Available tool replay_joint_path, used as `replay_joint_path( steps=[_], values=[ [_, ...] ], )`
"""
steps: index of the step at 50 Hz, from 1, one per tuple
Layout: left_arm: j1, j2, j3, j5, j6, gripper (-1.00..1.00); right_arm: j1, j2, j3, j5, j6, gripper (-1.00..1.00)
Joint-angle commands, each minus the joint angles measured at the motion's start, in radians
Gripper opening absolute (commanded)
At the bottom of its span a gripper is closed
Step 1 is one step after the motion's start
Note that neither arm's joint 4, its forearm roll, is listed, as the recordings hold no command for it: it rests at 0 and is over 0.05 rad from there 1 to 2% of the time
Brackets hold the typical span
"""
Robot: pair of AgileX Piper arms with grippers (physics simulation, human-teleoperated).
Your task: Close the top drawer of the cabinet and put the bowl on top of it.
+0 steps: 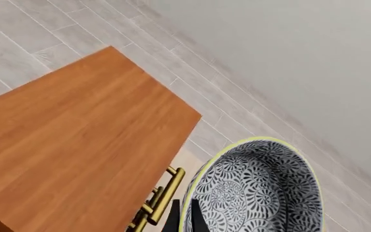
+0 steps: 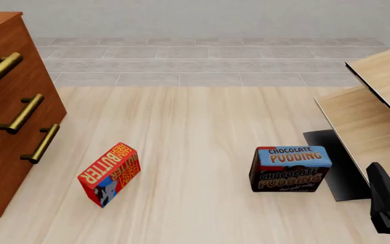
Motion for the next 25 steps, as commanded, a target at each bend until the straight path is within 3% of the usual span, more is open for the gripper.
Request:
replay_joint_path(
  steps=[1, 14, 15, 16, 18, 20, 21, 25],
  values=[
    [0.067, 0.04, 0.012, -0.05, -0.012, -1.0, 0.0, -0.004, 0.0, 0.004, 0.0, 1.0],
    [0.13, 0.084, 0.032, -0.094, -0.037, -1.0, 0.0, -0.004, 0.0, 0.004, 0.0, 1.0],
    [0.137, 0.11, -0.031, -0.056, -0.036, -1.0, 0.0, -0.004, 0.0, 0.004, 0.0, 1.0],
    [0.137, 0.111, -0.033, -0.055, -0.036, -1.0, 0.0, -0.004, 0.0, 0.004, 0.0, 1.0],
    [0.141, 0.09, 0.04, -0.104, -0.041, -1.0, 0.0, -0.004, 0.0, 0.004, 0.0, 1.0],
    [0.146, 0.09, 0.049, -0.113, -0.05, -1.0, 0.0, -0.004, 0.0, 0.004, 0.0, 1.0],
    [0.147, 0.106, 0.008, -0.086, -0.05, -1.0, 0.0, -0.004, 0.0, 0.004, 0.0, 1.0],
    [0.158, 0.095, 0.058, -0.125, -0.056, -1.0, 0.0, -0.004, 0.0, 0.004, 0.0, 1.0]
  ],
)
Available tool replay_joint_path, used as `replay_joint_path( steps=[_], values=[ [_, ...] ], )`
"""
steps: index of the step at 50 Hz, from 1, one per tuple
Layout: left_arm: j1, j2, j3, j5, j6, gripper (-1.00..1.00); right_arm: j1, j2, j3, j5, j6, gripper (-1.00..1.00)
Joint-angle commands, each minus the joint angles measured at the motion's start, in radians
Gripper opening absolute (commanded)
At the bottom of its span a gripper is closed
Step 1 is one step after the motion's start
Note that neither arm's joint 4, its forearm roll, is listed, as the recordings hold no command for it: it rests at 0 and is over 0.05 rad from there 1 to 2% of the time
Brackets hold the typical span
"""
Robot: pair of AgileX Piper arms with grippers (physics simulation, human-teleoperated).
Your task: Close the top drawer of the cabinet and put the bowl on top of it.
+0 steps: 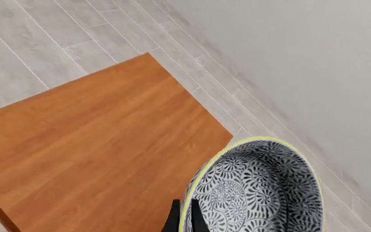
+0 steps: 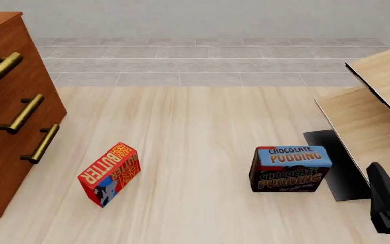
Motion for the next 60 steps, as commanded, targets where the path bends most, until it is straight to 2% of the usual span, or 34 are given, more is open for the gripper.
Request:
replay_joint_path(
  steps=[1, 7, 8, 9, 11, 15, 16, 17, 20, 21, 22, 25, 33, 36, 37, 38, 46, 60],
  values=[
    [0.038, 0.025, -0.015, -0.013, -0.018, -1.0, 0.0, -0.004, 0.0, 0.004, 0.0, 1.0],
    [0.051, 0.044, -0.06, 0.013, -0.033, -1.0, 0.0, -0.003, 0.0, 0.004, 0.0, 1.0],
    [0.053, 0.042, -0.048, 0.003, -0.03, -1.0, 0.0, -0.004, 0.0, 0.004, 0.0, 1.0],
    [0.058, 0.023, 0.013, -0.04, -0.03, -1.0, 0.0, -0.004, 0.0, 0.004, 0.0, 1.0],
    [0.063, 0.032, -0.004, -0.03, -0.029, -1.0, 0.0, -0.003, 0.0, 0.004, 0.0, 1.0],
    [0.078, 0.032, 0.036, -0.065, -0.03, -1.0, 0.0, -0.004, 0.0, 0.004, 0.0, 1.0],
    [0.078, 0.031, 0.036, -0.065, -0.03, -1.0, 0.0, -0.004, 0.0, 0.004, 0.0, 1.0],
    [0.084, 0.05, -0.013, -0.033, -0.031, -1.0, 0.0, -0.004, 0.0, 0.004, 0.0, 1.0],
    [0.103, 0.063, 0.01, -0.06, -0.021, -1.0, 0.0, -0.004, 0.0, 0.004, 0.0, 1.0],
    [0.109, 0.067, 0.004, -0.057, -0.018, -1.0, 0.0, -0.003, 0.0, 0.004, 0.0, 1.0],
    [0.118, 0.085, -0.042, -0.029, -0.015, -1.0, 0.0, -0.003, 0.0, 0.004, 0.0, 1.0],
    [0.131, 0.1, -0.048, -0.034, -0.014, -1.0, 0.0, -0.004, 0.0, 0.004, 0.0, 1.0],
    [0.161, 0.133, -0.04, -0.061, -0.016, -1.0, 0.0, -0.004, 0.0, 0.004, 0.0, 1.0],
    [0.172, 0.127, 0.038, -0.126, -0.009, -1.0, 0.0, -0.004, 0.0, 0.004, 0.0, 1.0],
    [0.176, 0.146, -0.021, -0.084, -0.009, -1.0, 0.0, -0.004, 0.0, 0.004, 0.0, 1.0],
    [0.182, 0.151, -0.024, -0.087, -0.008, -1.0, 0.0, -0.004, 0.0, 0.004, 0.0, 1.0],
    [0.213, 0.188, -0.009, -0.119, -0.002, -1.0, 0.0, -0.004, 0.0, 0.004, 0.001, 1.0],
    [0.211, 0.203, 0.017, -0.138, 0.004, -1.0, 0.0, -0.004, 0.0, 0.004, 0.0, 1.0]
  ],
)
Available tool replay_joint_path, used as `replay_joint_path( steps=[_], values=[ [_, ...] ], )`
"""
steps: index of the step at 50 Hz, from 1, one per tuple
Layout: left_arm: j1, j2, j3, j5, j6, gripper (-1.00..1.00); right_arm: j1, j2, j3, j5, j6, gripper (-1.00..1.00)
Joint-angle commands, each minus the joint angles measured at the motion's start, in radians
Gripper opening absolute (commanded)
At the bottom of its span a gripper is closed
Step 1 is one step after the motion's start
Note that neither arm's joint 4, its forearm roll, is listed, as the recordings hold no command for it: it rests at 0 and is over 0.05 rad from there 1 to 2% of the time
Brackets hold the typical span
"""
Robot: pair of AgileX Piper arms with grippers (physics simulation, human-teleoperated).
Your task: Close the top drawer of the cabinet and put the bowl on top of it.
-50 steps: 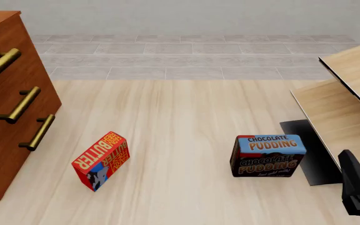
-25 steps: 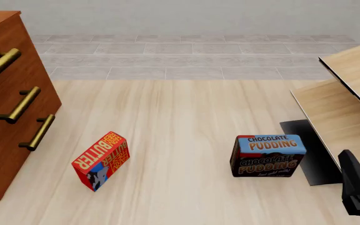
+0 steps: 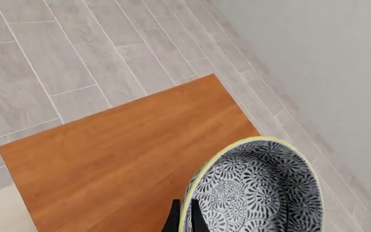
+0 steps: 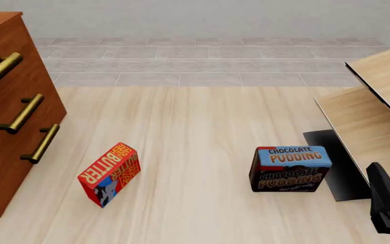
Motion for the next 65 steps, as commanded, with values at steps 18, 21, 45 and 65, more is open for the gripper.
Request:
replay_joint_path(
  steps=[18, 21, 45, 65],
  values=[
    [0.01, 0.035, 0.034, -0.034, 0.032, -1.0, 0.0, -0.004, 0.0, 0.004, 0.0, 1.0],
    [0.012, 0.038, 0.036, -0.037, 0.034, -1.0, 0.0, -0.004, 0.0, 0.004, 0.0, 1.0],
    [0.002, 0.023, -0.009, 0.007, 0.046, 1.0, 0.0, -0.004, 0.0, 0.004, 0.0, 1.0],
    [-0.045, -0.07, -0.079, 0.098, 0.023, 1.0, 0.0, -0.004, 0.0, 0.004, 0.0, 1.0]
  ],
)
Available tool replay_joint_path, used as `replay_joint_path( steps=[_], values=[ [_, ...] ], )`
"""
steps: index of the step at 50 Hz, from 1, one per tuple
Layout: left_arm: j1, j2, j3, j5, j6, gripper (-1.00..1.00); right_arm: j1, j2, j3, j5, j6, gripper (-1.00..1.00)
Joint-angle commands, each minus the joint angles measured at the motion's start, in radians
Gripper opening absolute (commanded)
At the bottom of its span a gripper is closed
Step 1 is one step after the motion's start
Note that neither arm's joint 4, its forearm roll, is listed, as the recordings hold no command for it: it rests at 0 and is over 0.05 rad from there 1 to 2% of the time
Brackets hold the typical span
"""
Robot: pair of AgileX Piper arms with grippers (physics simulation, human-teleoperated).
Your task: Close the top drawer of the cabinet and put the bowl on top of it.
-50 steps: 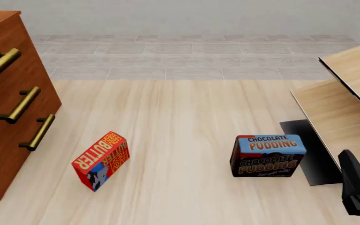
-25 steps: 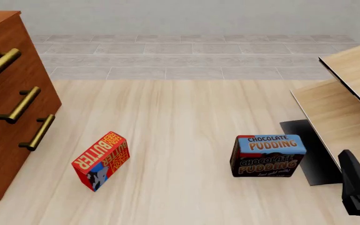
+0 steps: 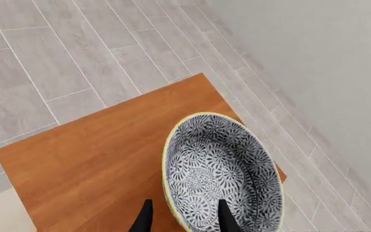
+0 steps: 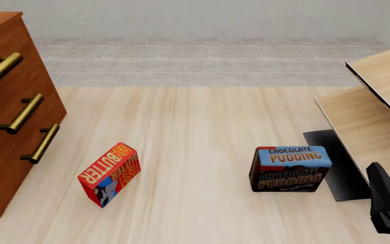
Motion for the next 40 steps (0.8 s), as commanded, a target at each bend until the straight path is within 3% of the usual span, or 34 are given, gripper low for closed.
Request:
replay_joint_path(
  steps=[1, 5, 7, 8, 12, 15, 19, 21, 29, 33, 34, 35, 36, 40],
  values=[
    [-0.025, -0.058, -0.033, 0.044, -0.008, 1.0, 0.0, -0.004, 0.0, 0.004, 0.0, 1.0],
    [-0.036, -0.106, 0.051, -0.005, -0.017, 1.0, 0.0, -0.004, 0.0, 0.004, 0.0, 1.0],
    [-0.039, -0.111, 0.024, 0.019, -0.018, 1.0, 0.0, -0.004, 0.0, 0.004, 0.0, 1.0],
    [-0.04, -0.101, -0.037, 0.064, -0.019, 1.0, 0.0, -0.004, 0.0, 0.004, 0.0, 1.0],
    [-0.052, -0.131, -0.038, 0.084, -0.021, 1.0, 0.0, -0.004, 0.0, 0.004, 0.0, 1.0],
    [-0.057, -0.181, 0.052, 0.033, -0.02, 1.0, 0.0, -0.004, 0.0, 0.004, 0.0, 1.0],
    [-0.06, -0.182, -0.027, 0.108, -0.021, 1.0, 0.0, -0.003, 0.0, 0.004, 0.0, 1.0],
    [-0.061, -0.22, 0.064, 0.051, -0.023, 1.0, 0.0, -0.004, 0.0, 0.004, 0.0, 1.0],
    [-0.076, -0.292, 0.127, 0.044, -0.029, 1.0, 0.0, -0.004, 0.0, 0.004, 0.0, 1.0],
    [-0.097, -0.32, 0.05, 0.13, -0.032, 1.0, 0.0, -0.004, 0.0, 0.004, 0.0, 1.0],
    [-0.097, -0.32, 0.049, 0.13, -0.032, 1.0, 0.0, -0.004, 0.0, 0.004, 0.0, 1.0],
    [-0.106, -0.359, 0.125, 0.085, -0.036, 1.0, 0.0, -0.004, 0.0, 0.004, 0.0, 1.0],
    [-0.113, -0.35, 0.065, 0.136, -0.041, 1.0, 0.0, -0.003, 0.0, 0.004, 0.0, 1.0],
    [-0.142, -0.398, 0.068, 0.168, -0.047, 1.0, 0.0, -0.004, 0.0, 0.004, 0.0, 1.0]
  ],
)
